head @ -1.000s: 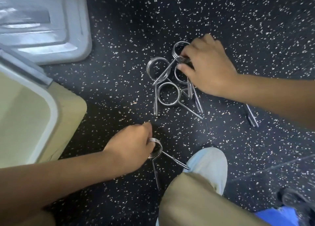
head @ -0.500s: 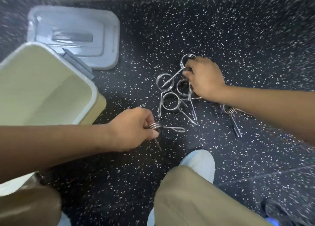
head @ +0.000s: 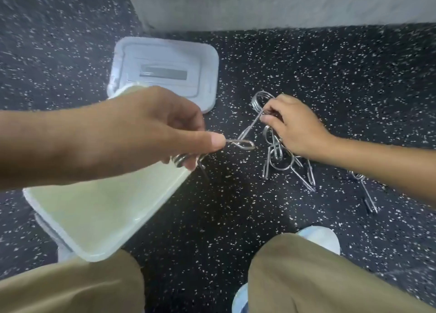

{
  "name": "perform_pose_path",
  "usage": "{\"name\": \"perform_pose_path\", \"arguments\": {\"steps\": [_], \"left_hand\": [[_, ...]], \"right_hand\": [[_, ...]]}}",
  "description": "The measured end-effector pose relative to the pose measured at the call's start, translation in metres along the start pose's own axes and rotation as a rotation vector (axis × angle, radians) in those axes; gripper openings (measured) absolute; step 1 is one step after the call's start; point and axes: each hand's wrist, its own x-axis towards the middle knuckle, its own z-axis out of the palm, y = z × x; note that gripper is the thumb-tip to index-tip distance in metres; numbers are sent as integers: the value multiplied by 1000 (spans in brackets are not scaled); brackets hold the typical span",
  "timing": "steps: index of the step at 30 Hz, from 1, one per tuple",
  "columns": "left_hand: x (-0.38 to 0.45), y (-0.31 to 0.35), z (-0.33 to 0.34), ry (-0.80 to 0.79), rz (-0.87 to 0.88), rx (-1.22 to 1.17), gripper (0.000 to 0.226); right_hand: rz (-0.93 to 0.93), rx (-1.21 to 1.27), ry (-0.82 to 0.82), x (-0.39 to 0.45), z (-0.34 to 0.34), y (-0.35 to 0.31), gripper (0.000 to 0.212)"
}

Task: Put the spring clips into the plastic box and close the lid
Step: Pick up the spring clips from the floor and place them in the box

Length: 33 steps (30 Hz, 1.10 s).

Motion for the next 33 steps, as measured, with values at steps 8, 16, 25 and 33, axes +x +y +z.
{"name": "perform_pose_path", "arguments": {"steps": [8,16,25,33], "left_hand": [[-50,-33,-35,109,-8,-126,64],[-71,-101,-49,95,98,87,46],[-48,-134,-22,-70,184,252,29],[-65,-179,-58,6,182,383,29]], "right_hand": [[-169,-9,-141,30,-2,-66,21],[-209,66,-137,40,9,-98,22],[-199,136,-160,32,24,-103,15],[-206,183,-129,28,18,-106,8]]}}
